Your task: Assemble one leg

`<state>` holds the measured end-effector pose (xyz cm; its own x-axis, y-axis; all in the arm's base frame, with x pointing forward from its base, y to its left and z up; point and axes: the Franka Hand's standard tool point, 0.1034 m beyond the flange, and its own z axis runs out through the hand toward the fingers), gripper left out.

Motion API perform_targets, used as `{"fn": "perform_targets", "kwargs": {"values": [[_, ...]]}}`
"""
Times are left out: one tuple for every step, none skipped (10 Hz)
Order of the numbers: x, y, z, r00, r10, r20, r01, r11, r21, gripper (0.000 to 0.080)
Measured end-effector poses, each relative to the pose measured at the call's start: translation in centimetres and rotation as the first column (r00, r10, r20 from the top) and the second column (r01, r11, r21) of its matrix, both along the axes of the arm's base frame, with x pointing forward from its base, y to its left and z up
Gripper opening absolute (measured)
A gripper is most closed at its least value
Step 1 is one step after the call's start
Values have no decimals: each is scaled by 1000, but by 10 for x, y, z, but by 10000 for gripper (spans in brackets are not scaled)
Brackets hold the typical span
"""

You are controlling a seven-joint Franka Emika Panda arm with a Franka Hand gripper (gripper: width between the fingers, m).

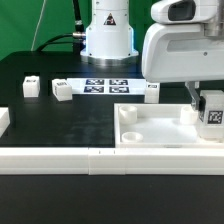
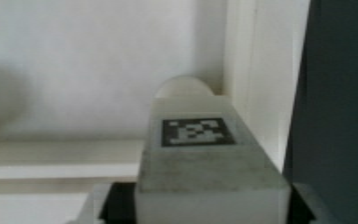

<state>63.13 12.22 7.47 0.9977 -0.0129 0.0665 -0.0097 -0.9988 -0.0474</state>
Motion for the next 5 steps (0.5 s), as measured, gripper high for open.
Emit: {"fn": "perform_targets", "kwargs": {"values": [[0, 0, 0, 1000, -19, -1, 19, 1000, 1, 294], [0, 0, 0, 999, -47, -1, 47, 999, 5, 294], [-1, -2, -1, 982, -189, -1, 189, 982, 18, 294], [-3, -2, -1, 949, -314, -11, 314, 949, 31, 294], [-3, -3, -1, 905, -425, -20, 425, 904, 38, 294]]}}
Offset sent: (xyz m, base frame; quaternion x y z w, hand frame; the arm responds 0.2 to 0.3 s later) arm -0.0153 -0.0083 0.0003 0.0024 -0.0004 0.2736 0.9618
